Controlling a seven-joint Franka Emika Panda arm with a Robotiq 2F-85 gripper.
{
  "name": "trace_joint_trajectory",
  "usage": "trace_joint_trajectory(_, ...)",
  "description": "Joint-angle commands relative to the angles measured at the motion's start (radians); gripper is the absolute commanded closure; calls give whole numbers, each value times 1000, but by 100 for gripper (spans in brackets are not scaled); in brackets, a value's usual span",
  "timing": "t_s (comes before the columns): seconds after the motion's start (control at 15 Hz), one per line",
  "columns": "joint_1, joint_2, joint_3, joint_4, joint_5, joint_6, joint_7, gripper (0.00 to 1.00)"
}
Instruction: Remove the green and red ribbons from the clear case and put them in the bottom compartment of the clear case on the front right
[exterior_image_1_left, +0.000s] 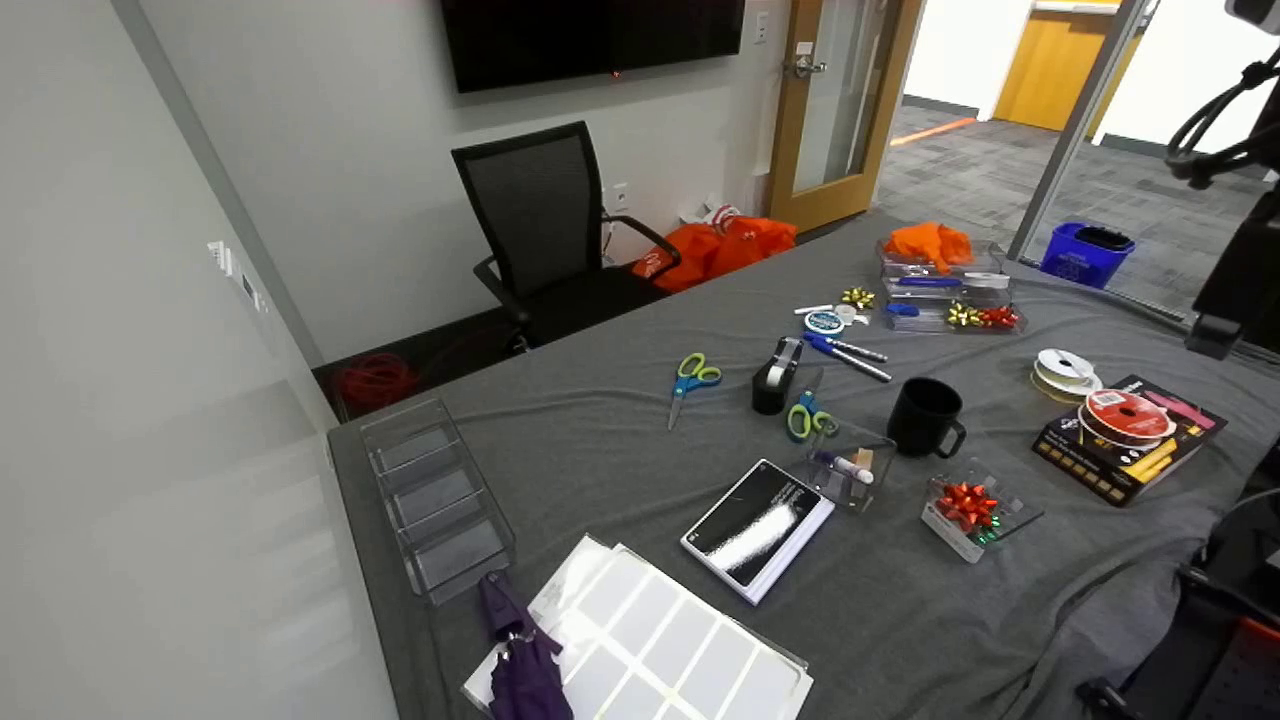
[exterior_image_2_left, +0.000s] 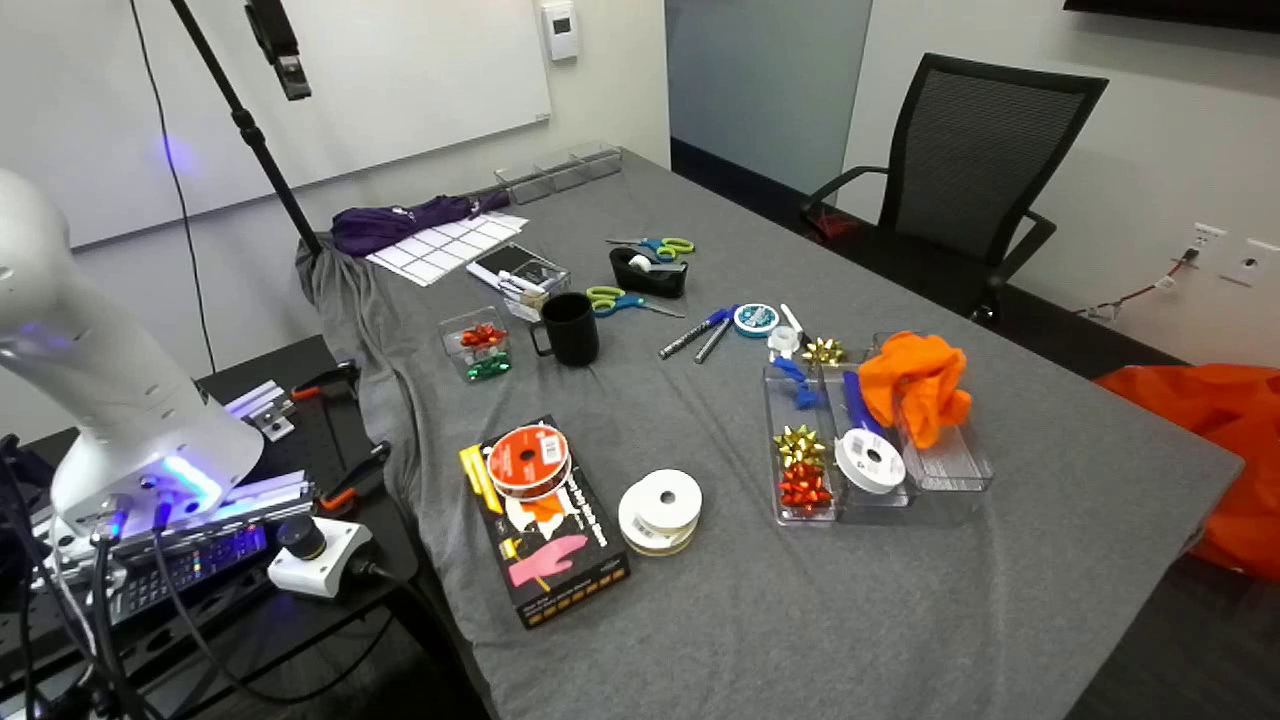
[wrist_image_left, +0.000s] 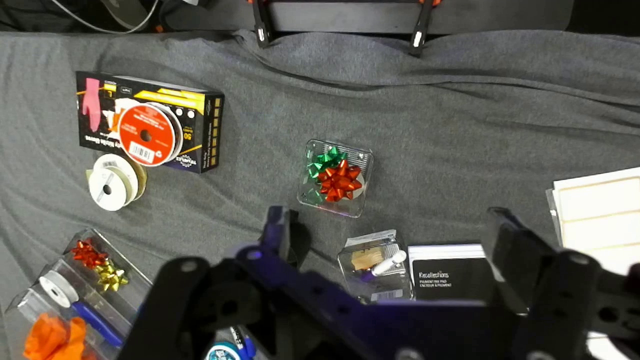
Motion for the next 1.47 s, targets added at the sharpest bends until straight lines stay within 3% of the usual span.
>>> trace_joint_trajectory(0.0,-6,37,-19,-25,-11,63,49,0)
trace_joint_trajectory(0.4,-19,108,-54,-148,-13,309,93,0)
trace_joint_trajectory(0.93,-38,255,-113,-282,-12,549,86,0)
trace_joint_trajectory(1.2,-48,303,-167,-343,-10,738,32,0)
trace_joint_trajectory(1.4,-71,362,-164,-358,-42,867,80,0)
